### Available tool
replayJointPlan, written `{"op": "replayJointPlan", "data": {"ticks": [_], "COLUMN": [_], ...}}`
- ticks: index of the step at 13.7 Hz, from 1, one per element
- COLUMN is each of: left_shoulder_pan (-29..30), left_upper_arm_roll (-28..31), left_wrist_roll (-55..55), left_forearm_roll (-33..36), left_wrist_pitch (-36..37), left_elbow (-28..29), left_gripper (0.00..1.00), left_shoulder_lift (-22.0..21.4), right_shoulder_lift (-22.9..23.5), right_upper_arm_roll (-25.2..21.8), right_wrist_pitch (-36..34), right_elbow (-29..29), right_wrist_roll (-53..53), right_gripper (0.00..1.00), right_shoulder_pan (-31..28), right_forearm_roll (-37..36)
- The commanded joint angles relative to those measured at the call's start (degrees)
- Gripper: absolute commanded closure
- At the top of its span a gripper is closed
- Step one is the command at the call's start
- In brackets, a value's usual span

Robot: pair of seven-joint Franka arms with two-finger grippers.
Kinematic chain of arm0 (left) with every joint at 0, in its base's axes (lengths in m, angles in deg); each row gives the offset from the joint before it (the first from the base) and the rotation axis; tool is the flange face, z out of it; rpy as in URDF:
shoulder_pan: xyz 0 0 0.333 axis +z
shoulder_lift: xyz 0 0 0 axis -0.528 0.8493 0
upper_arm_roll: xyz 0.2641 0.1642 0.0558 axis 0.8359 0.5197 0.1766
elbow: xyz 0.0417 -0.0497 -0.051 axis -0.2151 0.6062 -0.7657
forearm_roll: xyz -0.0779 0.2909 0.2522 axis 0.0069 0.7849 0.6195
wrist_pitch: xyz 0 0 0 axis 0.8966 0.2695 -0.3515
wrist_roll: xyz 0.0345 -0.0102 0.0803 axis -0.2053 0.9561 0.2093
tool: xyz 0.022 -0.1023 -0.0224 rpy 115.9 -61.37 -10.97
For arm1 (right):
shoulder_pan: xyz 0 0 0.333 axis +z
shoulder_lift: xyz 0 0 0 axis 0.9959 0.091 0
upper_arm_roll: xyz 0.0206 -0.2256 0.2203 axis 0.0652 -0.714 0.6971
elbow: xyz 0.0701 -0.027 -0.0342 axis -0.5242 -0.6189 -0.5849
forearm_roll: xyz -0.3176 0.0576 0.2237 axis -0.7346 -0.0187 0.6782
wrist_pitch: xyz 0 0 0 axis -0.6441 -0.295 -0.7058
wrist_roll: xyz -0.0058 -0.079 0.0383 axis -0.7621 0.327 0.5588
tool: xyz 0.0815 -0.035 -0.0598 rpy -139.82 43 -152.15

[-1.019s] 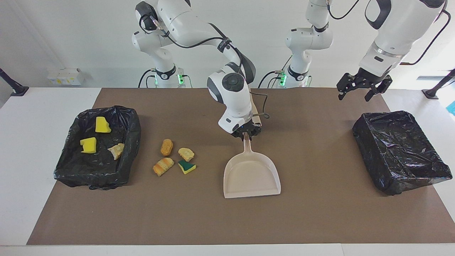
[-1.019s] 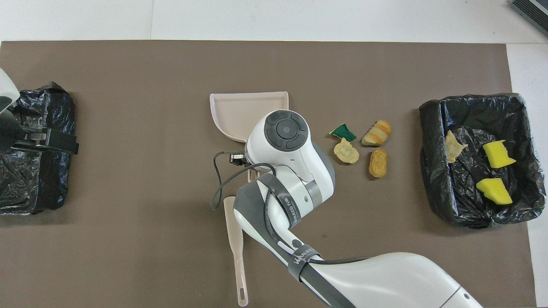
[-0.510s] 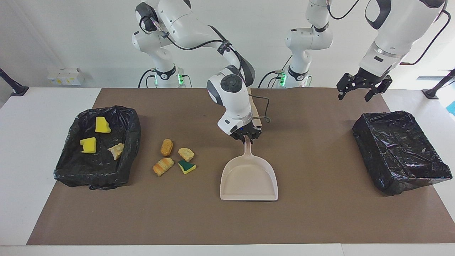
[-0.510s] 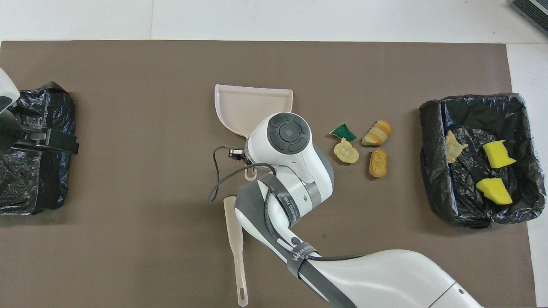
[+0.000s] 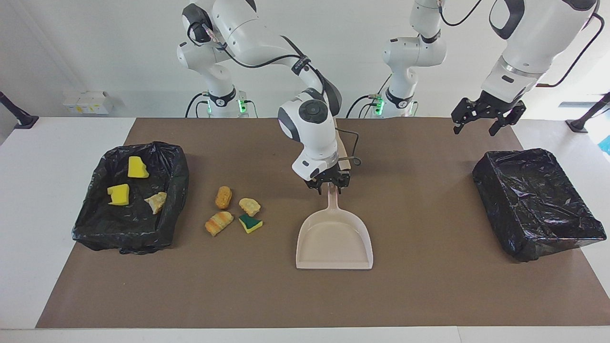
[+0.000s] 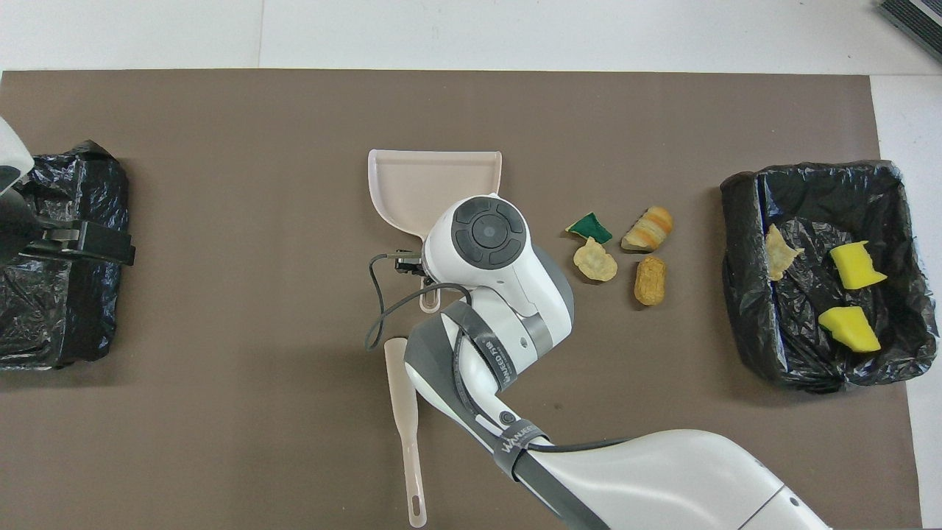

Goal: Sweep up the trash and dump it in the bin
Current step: 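Release the dustpan and withdraw the right gripper to the bin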

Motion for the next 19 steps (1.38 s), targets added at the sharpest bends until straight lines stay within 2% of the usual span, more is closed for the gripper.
{"op": "replayJointPlan", "data": {"ticks": [1,5,8,12,14,16,19], "left_shoulder_pan": [0.37,0.37,0.37,0.37,0.37,0.37,0.19], "left_upper_arm_roll": [-0.15,-0.15,-0.15,-0.15,-0.15,-0.15,-0.15], "left_wrist_roll": [-0.19,-0.19,-0.19,-0.19,-0.19,-0.19,-0.37], "left_forearm_roll": [-0.32,-0.32,-0.32,-0.32,-0.32,-0.32,-0.23], "left_wrist_pitch": [-0.67,-0.67,-0.67,-0.67,-0.67,-0.67,-0.93], "left_elbow": [0.84,0.84,0.92,0.84,0.84,0.84,0.75], "left_gripper": [0.0,0.0,0.0,0.0,0.0,0.0,0.0], "left_shoulder_lift": [-0.7,-0.7,-0.7,-0.7,-0.7,-0.7,-0.96], "right_shoulder_lift": [-4.9,-14.14,-17.39,-19.69,-20.91,-23.02,-24.08], "right_upper_arm_roll": [-0.31,-0.22,-0.31,-0.49,-0.93,-1.01,-2.59], "right_wrist_pitch": [-7.64,-21.88,-27.61,-34.28,-36.59,-36.77,-37.65], "right_elbow": [1.85,2.39,2.39,4.32,5.38,5.03,3.62], "right_wrist_roll": [0.26,10.52,22.46,27.93,32.16,32.52,32.35], "right_gripper": [0.0,0.0,0.0,0.0,0.0,0.0,0.0], "right_shoulder_pan": [-1.17,-9.06,-17.66,-26.28,-27.54,-28.94,-33.07], "right_forearm_roll": [-0.89,-0.27,-0.63,-0.88,-2.11,-7.12,-0.74]}}
